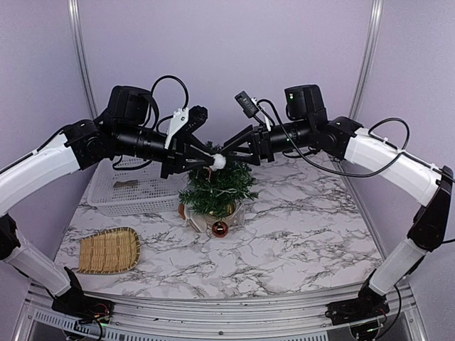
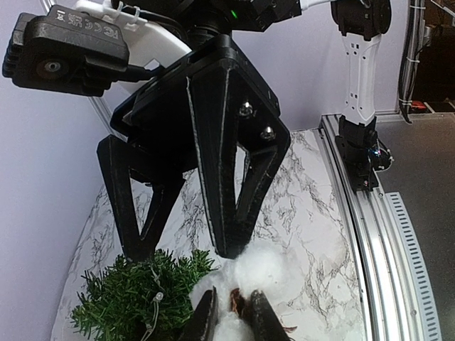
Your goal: Decorate the small christmas tree
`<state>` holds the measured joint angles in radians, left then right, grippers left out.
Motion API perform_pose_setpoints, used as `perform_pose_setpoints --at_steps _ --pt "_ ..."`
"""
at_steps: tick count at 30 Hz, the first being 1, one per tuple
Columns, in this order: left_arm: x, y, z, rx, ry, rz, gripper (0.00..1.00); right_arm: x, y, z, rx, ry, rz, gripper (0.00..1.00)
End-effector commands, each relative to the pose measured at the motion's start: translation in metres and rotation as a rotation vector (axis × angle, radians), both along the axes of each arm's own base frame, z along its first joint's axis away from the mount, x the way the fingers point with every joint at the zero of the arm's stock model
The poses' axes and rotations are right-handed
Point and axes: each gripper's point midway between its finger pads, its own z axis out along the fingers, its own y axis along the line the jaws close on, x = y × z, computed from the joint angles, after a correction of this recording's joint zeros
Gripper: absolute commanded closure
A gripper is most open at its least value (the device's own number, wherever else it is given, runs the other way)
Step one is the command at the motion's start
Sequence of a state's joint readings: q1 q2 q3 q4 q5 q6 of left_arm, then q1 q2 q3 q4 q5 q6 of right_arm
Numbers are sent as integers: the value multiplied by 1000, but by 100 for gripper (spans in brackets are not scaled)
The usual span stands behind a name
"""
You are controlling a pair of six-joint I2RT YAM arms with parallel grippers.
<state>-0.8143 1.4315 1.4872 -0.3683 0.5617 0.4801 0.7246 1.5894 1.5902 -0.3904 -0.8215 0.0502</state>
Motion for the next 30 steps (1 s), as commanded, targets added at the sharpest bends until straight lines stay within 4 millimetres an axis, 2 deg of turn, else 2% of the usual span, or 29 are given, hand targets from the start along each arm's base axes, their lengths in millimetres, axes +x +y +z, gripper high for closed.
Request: perform_pose_setpoints --at_steps 1,9,13,16,22,27,30 --pt "-3 1 -6 36 -23 6 85 -13 1 12 14 -10 55 34" --pt "0 0 -19 77 -17 19 86 -17 0 11 10 8 61 32" --pt "4 -2 -20 82 -23 22 86 -16 3 6 0 28 69 36" --pt "7 -4 -19 83 -32 22 86 -16 6 -1 -15 39 78 43" --pt "10 -7 -20 89 -44 20 86 -17 12 -15 -63 46 79 47" --pt "12 -8 -20 92 -55 20 87 -16 12 -19 -79 53 68 60" --pt "12 -9 -20 93 -59 20 87 -15 11 -23 -88 32 68 73"
